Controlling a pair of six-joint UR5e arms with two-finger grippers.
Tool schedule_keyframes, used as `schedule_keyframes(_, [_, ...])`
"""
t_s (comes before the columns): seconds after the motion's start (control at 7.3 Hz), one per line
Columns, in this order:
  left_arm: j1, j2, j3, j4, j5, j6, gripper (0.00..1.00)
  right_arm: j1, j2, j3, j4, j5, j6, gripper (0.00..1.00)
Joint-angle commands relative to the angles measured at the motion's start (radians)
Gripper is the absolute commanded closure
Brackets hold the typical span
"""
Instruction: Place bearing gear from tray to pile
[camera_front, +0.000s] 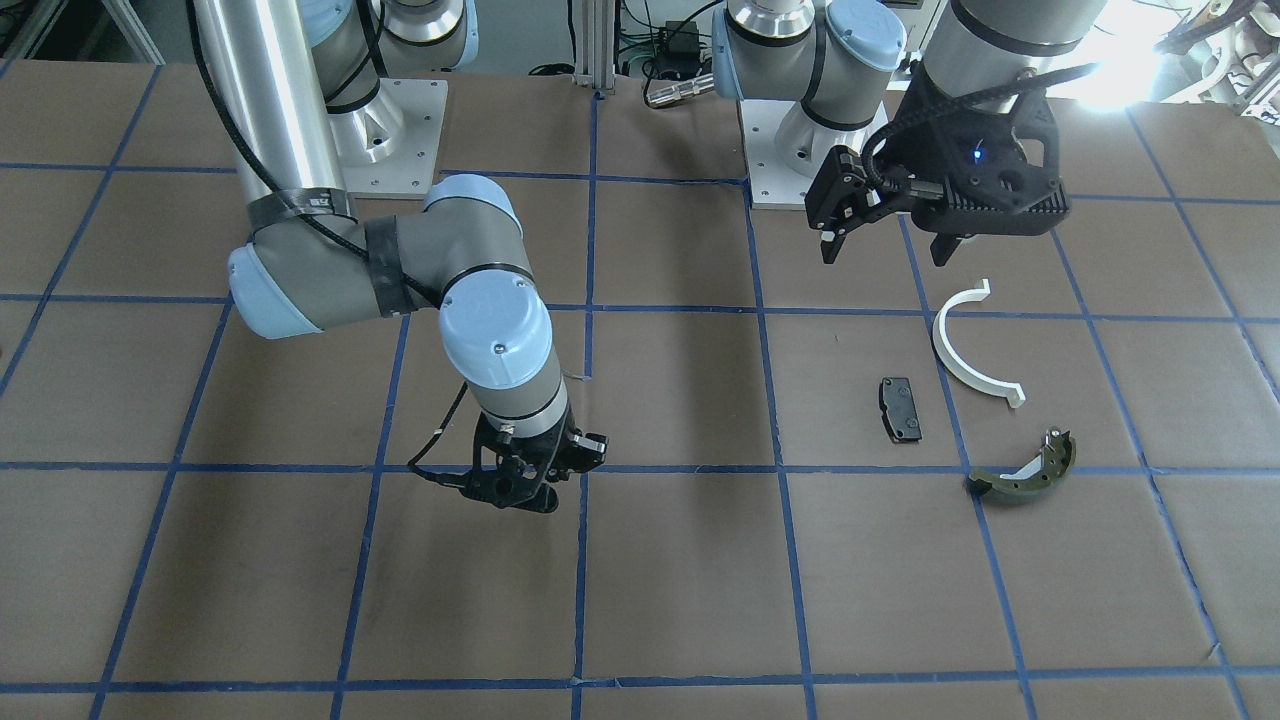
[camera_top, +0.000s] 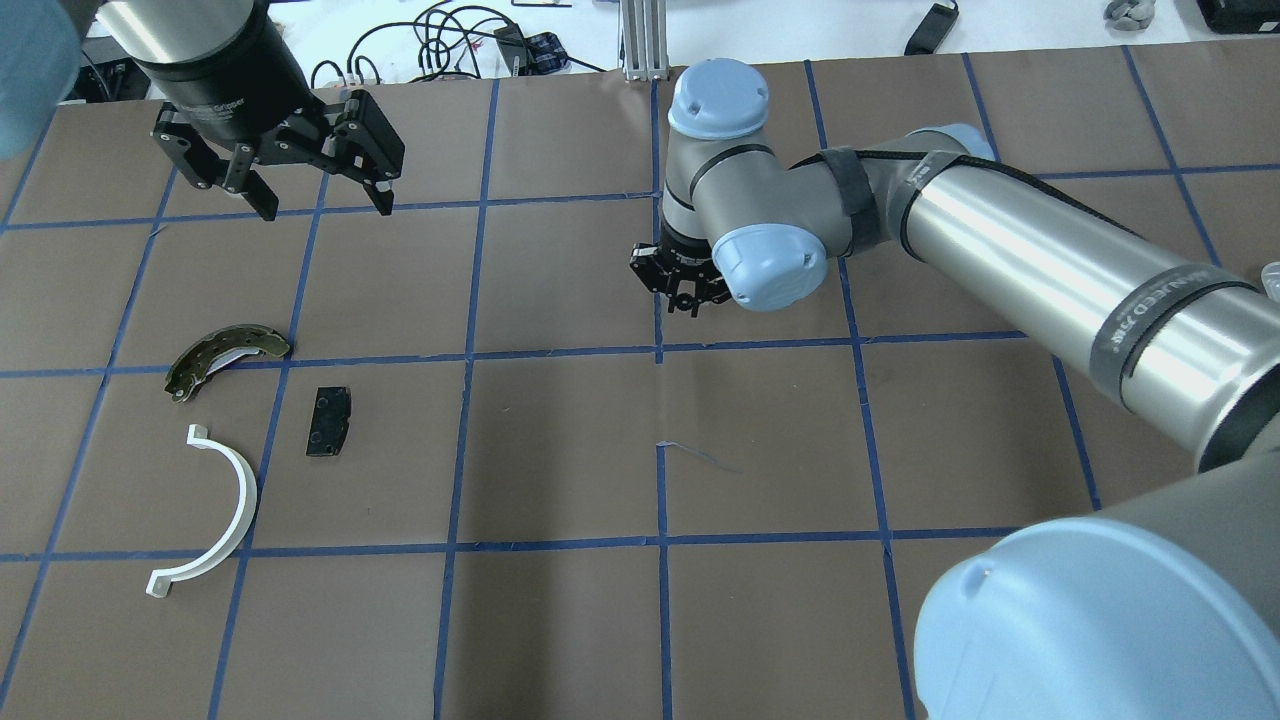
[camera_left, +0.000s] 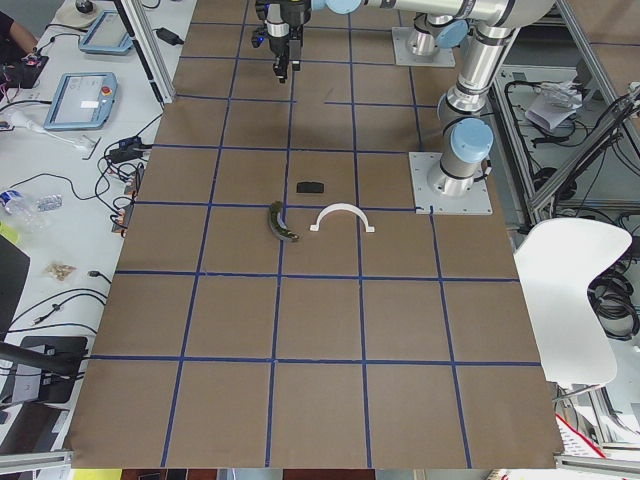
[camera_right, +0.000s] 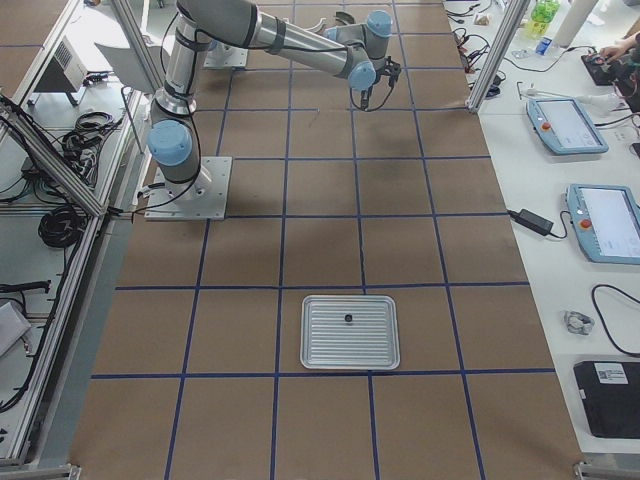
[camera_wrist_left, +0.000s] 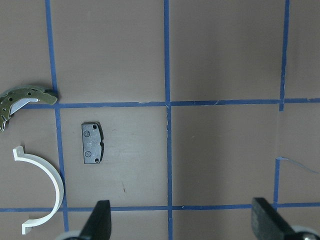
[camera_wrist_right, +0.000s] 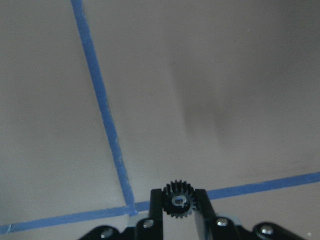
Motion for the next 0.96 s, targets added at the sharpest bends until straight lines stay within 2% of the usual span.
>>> schedule_keyframes(0.0, [0.001, 0.0, 0.0, -0.001, 0.0, 0.0, 0.0, 0.049, 0.059, 0.004, -0.084, 0.0, 0.065, 0.65])
schedule_keyframes(0.14, [0.001, 0.0, -0.001, -0.001, 0.0, 0.0, 0.0, 0.049, 0.061, -0.001, -0.086, 0.003, 0.067, 0.45])
schedule_keyframes(0.27, [0.001, 0.0, 0.0, 0.0, 0.0, 0.0, 0.0, 0.043, 0.056, -0.008, -0.087, -0.009, 0.062, 0.07])
schedule_keyframes(0.41, [0.001, 0.0, -0.001, -0.001, 0.0, 0.0, 0.0, 0.032, 0.052, -0.008, -0.08, -0.014, 0.045, 0.0])
schedule_keyframes(0.55, [-0.001, -0.001, -0.002, -0.001, 0.0, 0.0, 0.0, 0.0, 0.03, -0.007, -0.083, -0.016, 0.001, 0.0])
schedule_keyframes(0.69, [-0.002, -0.015, -0.002, 0.0, 0.0, -0.014, 0.0, -0.073, -0.002, -0.007, -0.078, -0.014, -0.075, 0.0])
schedule_keyframes(0.82, [-0.002, -0.05, -0.006, 0.024, 0.0, -0.046, 0.0, -0.168, -0.04, 0.005, -0.06, -0.006, -0.236, 0.0])
